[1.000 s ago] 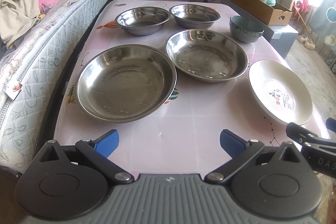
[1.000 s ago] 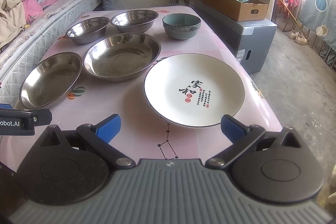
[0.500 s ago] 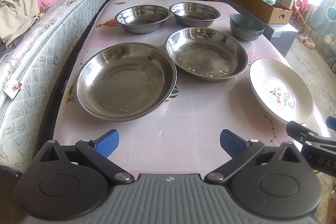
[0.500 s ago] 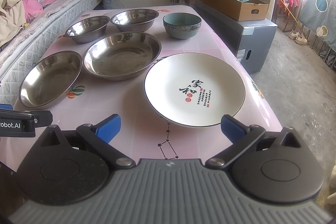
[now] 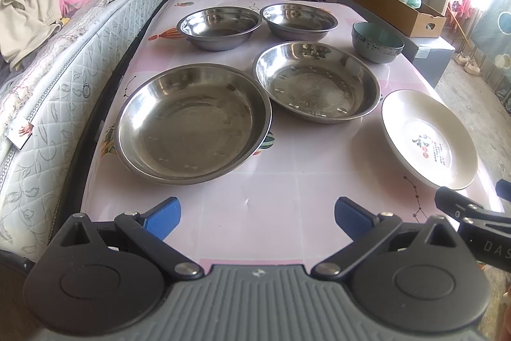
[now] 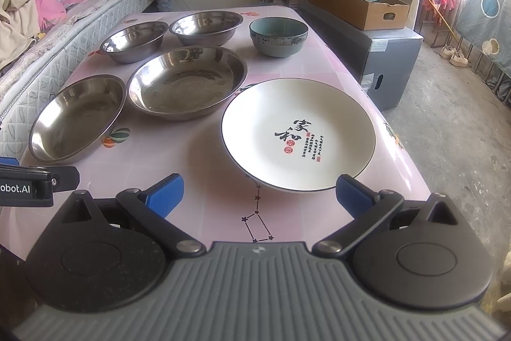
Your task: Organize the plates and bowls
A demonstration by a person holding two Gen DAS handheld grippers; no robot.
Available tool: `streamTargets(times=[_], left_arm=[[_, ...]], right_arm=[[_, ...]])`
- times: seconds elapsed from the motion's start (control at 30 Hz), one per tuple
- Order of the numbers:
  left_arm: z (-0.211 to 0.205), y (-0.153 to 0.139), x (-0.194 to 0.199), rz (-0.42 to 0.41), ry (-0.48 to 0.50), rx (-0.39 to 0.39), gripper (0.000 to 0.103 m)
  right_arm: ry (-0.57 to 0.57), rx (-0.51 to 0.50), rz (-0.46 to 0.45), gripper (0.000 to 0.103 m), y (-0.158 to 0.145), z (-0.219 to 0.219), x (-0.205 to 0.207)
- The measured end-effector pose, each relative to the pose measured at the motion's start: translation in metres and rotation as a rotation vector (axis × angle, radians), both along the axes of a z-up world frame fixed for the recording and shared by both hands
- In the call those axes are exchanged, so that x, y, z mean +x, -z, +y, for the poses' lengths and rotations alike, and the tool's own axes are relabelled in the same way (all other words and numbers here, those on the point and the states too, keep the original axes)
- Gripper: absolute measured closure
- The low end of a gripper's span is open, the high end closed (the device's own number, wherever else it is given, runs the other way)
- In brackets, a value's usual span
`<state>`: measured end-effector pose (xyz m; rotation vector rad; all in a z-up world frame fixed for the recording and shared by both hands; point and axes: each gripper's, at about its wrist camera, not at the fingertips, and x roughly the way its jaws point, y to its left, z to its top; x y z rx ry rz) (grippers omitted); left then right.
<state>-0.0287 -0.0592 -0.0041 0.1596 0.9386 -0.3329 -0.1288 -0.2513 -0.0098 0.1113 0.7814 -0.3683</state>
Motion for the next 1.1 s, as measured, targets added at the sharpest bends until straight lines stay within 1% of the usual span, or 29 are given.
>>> streamTargets(times=[0.63, 0.77, 0.83, 0.9, 1.0, 1.1], left_arm=[[0.001, 0.006, 0.002, 0.009, -0.006, 0.001, 0.0], [0.002, 0.006, 0.01, -0.01, -0.014, 0.026, 0.0], [0.004, 0.004, 0.02, -0.032, -0.028, 0.049, 0.0], [0.009, -0.001, 0.036, -0.058, -0.052, 0.058, 0.0], [0.021, -0.015, 0.064, -0.096, -0.111, 0.036, 0.0], [0.033, -0.032, 0.091, -0.143, -0.144, 0.002, 0.0]], right_arm=[[-0.002, 0.005, 0.01, 0.001, 0.002, 0.0, 0.004], [0.003, 0.011, 0.002, 0.001, 0.004, -0.001, 0.006], [0.004, 0.013, -0.026, 0.001, 0.0, -0.003, 0.008], [-0.004, 0.003, -0.08, 0.001, -0.008, -0.006, 0.011], [-0.031, -0.029, -0.199, 0.001, -0.027, -0.01, 0.017], [-0.115, -0.016, -0.31, 0.001, -0.042, -0.019, 0.029]])
